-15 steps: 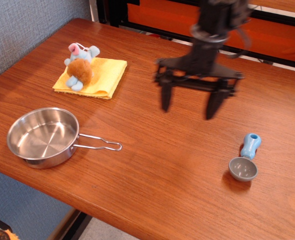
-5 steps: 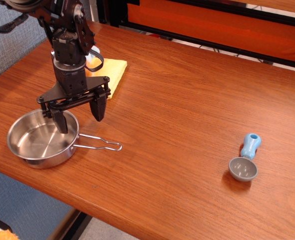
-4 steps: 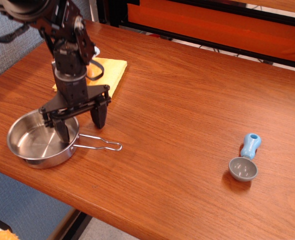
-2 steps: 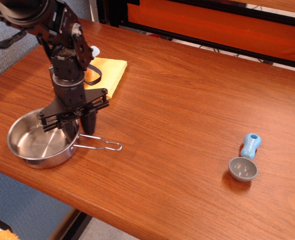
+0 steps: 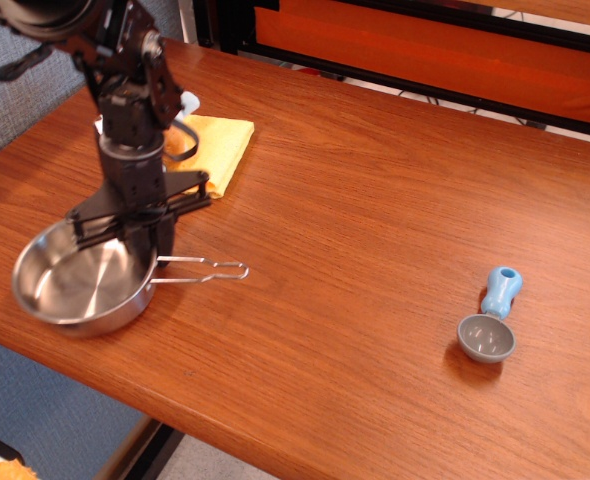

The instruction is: Move the vessel to the center of the table

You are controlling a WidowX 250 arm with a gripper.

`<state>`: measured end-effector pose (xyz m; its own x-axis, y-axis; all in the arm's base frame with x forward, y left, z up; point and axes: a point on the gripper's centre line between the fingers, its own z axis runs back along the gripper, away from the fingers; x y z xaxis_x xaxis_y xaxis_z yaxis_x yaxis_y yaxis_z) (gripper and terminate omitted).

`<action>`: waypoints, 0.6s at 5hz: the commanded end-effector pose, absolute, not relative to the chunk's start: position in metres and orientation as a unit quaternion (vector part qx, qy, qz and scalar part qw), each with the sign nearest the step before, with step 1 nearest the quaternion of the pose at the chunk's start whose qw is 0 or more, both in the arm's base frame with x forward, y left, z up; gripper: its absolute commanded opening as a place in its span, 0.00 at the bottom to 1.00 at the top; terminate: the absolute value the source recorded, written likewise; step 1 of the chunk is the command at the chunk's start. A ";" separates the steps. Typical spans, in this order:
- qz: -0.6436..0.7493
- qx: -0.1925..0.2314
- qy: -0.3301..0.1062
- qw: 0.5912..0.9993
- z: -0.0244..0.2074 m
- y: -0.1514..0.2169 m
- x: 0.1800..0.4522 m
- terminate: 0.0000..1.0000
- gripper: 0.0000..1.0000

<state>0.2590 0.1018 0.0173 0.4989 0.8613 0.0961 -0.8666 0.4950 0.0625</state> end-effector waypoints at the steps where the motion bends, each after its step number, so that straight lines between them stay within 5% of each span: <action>1: 0.379 0.069 -0.045 0.922 0.048 0.084 0.274 0.00 0.00; 3: 0.135 0.086 -0.014 0.987 0.051 0.041 0.279 0.00 0.00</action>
<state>0.2845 0.0356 0.0380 0.9715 0.2370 0.0037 -0.2345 0.9587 0.1610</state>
